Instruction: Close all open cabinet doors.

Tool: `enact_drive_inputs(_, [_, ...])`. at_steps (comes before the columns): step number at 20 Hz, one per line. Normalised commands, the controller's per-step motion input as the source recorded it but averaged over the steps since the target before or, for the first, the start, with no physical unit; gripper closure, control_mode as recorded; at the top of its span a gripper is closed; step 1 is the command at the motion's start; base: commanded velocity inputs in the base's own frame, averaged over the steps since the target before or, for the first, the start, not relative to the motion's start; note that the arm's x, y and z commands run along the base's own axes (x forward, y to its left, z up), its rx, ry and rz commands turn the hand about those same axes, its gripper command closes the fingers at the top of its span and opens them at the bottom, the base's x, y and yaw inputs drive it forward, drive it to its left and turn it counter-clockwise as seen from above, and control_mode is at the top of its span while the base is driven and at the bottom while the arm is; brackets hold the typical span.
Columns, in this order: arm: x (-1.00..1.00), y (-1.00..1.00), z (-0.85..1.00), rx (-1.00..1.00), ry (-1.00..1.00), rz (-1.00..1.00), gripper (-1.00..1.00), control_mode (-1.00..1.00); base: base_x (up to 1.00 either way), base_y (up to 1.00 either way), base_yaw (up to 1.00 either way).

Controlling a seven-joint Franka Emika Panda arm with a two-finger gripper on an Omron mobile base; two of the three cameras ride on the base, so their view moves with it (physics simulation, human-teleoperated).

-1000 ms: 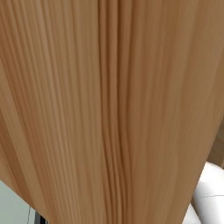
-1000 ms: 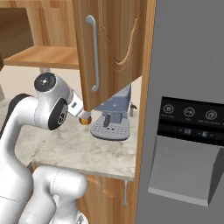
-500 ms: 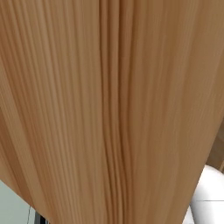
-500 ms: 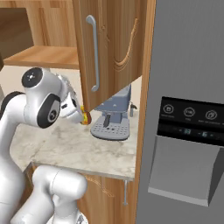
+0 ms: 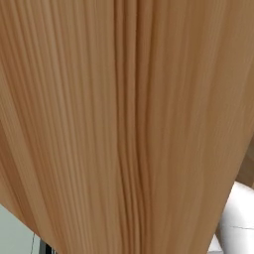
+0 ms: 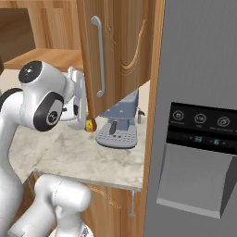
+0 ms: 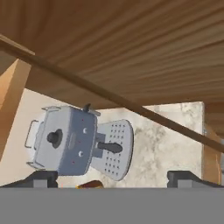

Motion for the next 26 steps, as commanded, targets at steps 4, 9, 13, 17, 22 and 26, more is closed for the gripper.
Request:
enact_drive_inputs(4, [-0.26, -0.41, 0.20, 0.28, -0.30, -0.10, -1.00, -1.00, 0.00, 0.00, 0.00])
enact_drive_inputs(9, [-0.11, -0.42, 0.13, 0.21, -0.48, -0.09, -1.00, -1.00, 0.00, 0.00, 0.00])
enact_drive_inputs(13, [0.05, -0.42, 0.14, 0.18, -0.31, -0.14, -1.00, -1.00, 0.00, 0.00, 0.00])
enact_drive_inputs(17, [-0.23, -0.19, 0.22, 0.14, -0.22, -0.21, -1.00, -1.00, 0.00, 0.00, 0.00])
enact_drive_inputs(22, [-0.30, 0.14, 0.21, 0.11, -0.08, -0.25, -1.00, -1.00, 0.00, 0.00, 0.00])
enact_drive_inputs(26, [-0.31, 0.02, 0.34, 0.01, 0.04, -0.33, -1.00, -1.00, 0.00, 0.00, 0.00])
